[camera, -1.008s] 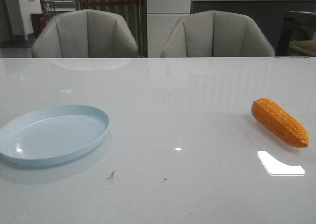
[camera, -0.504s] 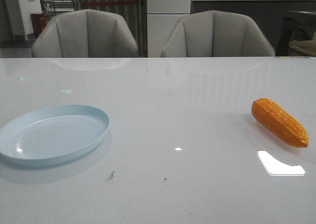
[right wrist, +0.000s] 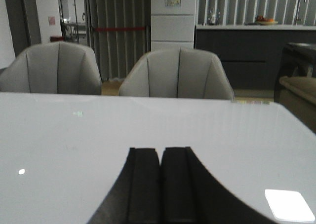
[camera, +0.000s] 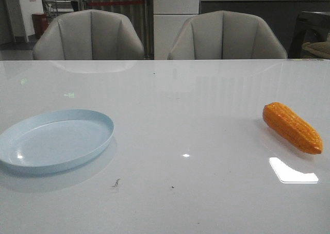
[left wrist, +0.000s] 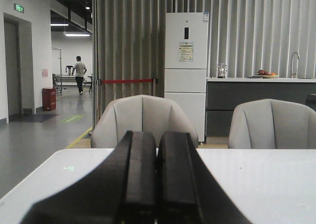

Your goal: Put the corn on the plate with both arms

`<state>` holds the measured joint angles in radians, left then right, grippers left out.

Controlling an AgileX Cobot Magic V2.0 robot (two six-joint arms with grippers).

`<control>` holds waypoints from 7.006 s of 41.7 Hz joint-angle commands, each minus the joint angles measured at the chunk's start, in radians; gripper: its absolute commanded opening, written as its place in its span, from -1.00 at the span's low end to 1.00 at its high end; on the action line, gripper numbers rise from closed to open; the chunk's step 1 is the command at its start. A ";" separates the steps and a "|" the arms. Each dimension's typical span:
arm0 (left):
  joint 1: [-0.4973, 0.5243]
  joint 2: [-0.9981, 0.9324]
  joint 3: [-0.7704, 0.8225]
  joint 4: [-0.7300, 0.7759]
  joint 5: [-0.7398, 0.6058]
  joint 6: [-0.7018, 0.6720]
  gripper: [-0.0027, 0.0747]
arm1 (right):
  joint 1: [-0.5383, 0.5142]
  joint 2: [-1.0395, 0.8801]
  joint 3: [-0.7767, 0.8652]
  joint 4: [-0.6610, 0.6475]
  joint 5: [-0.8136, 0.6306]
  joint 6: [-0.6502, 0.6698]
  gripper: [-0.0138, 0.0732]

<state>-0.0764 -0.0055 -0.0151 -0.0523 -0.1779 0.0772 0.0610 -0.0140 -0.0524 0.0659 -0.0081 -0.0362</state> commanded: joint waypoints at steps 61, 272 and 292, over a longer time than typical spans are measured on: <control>-0.004 0.932 -0.715 0.171 0.286 -0.010 -0.70 | -0.005 0.940 -0.715 -0.008 0.213 -0.002 -0.53; -0.031 1.978 -1.893 -0.332 1.439 0.024 -0.68 | -0.005 0.954 -0.715 -0.008 0.309 -0.002 0.35; -0.293 2.001 -1.903 -0.271 1.384 0.030 -0.68 | -0.005 0.954 -0.715 -0.008 0.309 -0.002 0.35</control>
<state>-0.3420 2.0364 -1.8849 -0.3289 1.2240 0.1035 0.0610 0.9438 -0.7307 0.0659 0.3691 -0.0362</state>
